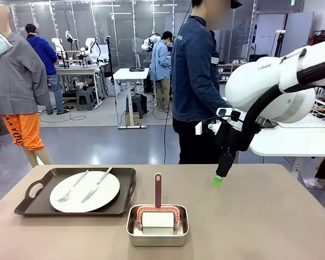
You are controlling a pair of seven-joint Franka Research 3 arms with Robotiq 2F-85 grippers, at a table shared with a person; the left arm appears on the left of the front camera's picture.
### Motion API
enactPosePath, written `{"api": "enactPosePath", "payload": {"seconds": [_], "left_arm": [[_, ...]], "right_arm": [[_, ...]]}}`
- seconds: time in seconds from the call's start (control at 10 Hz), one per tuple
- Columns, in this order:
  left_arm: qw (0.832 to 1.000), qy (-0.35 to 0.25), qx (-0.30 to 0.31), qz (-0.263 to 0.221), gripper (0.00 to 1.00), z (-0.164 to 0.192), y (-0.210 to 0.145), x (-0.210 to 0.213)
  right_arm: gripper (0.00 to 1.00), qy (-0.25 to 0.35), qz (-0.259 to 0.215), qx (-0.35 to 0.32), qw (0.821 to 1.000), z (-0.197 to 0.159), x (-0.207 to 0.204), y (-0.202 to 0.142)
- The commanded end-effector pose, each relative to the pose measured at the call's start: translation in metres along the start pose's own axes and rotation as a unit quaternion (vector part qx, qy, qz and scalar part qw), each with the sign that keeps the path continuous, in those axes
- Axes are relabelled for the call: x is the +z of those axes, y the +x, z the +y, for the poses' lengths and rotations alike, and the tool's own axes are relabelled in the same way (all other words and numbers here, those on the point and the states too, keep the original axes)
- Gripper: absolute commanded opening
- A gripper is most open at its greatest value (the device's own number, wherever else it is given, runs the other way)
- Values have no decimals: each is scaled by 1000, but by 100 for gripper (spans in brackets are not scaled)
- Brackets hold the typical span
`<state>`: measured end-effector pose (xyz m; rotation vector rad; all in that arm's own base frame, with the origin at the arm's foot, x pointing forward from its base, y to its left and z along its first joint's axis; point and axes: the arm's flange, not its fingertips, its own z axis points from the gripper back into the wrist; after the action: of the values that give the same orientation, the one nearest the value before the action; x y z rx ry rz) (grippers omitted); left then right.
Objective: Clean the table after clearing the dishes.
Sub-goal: When the left (or right) Handle tray is removed, use the left hand (or right hand) to clean the left (or right) side of the table with the Lint Roller.
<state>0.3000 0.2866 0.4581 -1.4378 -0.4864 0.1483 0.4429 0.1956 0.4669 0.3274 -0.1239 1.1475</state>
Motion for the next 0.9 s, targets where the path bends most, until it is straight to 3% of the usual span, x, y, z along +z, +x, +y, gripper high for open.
{"api": "enactPosePath", "payload": {"seconds": [0.0, 0.5, 0.8], "left_arm": [[1000, -3, 0, 4, 100, -2, -3, 2], [1000, -3, 0, 4, 100, -2, -3, 2], [1000, -3, 0, 4, 100, -2, -3, 2]], "right_arm": [[100, 7, -9, -3, 1000, 5, 8, -2], [100, 0, -3, -3, 1000, 1, 6, -3], [100, 40, 59, 78, 994, -14, -33, 83]]}}
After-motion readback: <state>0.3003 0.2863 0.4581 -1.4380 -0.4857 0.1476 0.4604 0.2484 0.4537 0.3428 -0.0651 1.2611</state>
